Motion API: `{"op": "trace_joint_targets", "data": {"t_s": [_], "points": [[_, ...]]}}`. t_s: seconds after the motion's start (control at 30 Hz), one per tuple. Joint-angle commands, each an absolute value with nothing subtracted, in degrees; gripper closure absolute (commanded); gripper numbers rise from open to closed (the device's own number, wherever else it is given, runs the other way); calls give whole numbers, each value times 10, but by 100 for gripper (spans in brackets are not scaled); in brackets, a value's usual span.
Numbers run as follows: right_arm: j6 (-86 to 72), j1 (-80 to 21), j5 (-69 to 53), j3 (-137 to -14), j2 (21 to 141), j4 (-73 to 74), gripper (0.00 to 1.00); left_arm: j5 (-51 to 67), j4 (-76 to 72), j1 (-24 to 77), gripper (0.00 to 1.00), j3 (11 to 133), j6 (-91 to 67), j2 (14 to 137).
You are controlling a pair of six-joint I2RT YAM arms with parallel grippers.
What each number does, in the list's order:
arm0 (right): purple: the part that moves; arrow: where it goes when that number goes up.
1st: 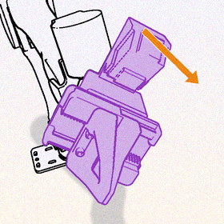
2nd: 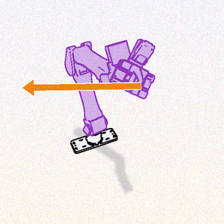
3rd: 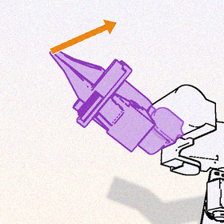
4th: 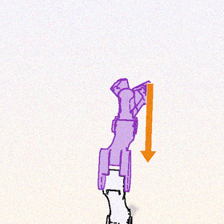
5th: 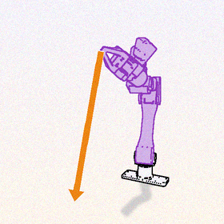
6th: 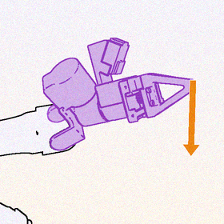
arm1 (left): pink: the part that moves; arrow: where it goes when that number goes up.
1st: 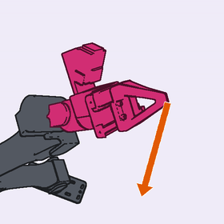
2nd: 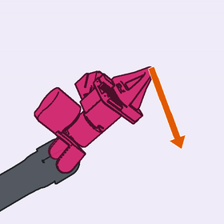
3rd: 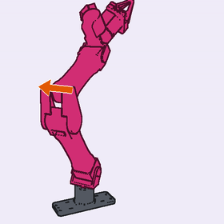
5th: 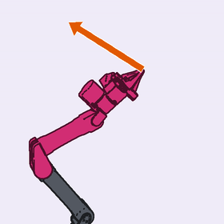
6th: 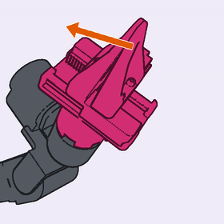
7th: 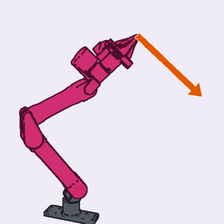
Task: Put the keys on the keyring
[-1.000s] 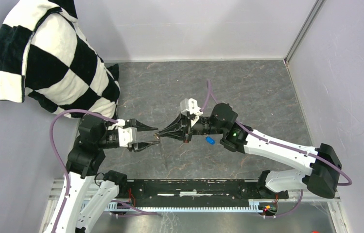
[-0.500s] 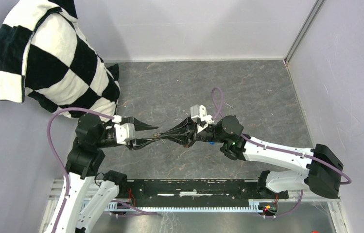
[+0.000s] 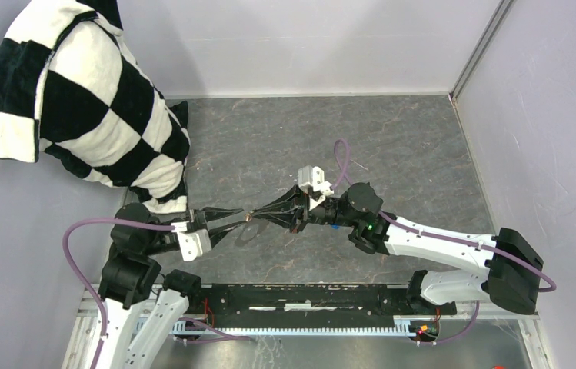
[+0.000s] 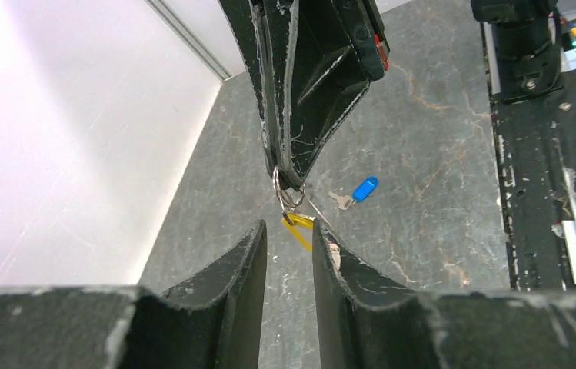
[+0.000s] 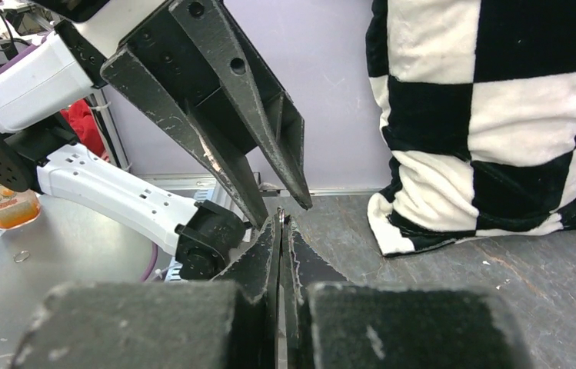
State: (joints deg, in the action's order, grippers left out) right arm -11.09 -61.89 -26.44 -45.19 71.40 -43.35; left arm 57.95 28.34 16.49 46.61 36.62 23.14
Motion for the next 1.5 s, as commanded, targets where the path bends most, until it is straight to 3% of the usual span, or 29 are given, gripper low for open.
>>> {"op": "trace_joint_targets", "data": {"t_s": [0.0, 0.33, 0.6, 1.03, 1.17, 1.37, 1.47], "points": [[-110, -622, -258, -485, 708, -453, 100, 570, 251, 165, 68, 449, 413, 215], [-118, -622, -267, -490, 718, -450, 100, 588, 251, 165, 71, 447, 421, 231], [-120, -622, -265, -495, 723, -444, 100, 607, 251, 165, 86, 440, 435, 222], [-141, -622, -257, -492, 730, -467, 100, 629, 291, 165, 94, 411, 577, 188], [-143, -623, -253, -491, 732, -468, 100, 651, 306, 165, 90, 411, 611, 190], [-145, -623, -247, -487, 732, -471, 100, 664, 307, 165, 65, 433, 556, 211], [-141, -623, -247, -481, 727, -474, 100, 641, 311, 165, 59, 453, 499, 221]]}}
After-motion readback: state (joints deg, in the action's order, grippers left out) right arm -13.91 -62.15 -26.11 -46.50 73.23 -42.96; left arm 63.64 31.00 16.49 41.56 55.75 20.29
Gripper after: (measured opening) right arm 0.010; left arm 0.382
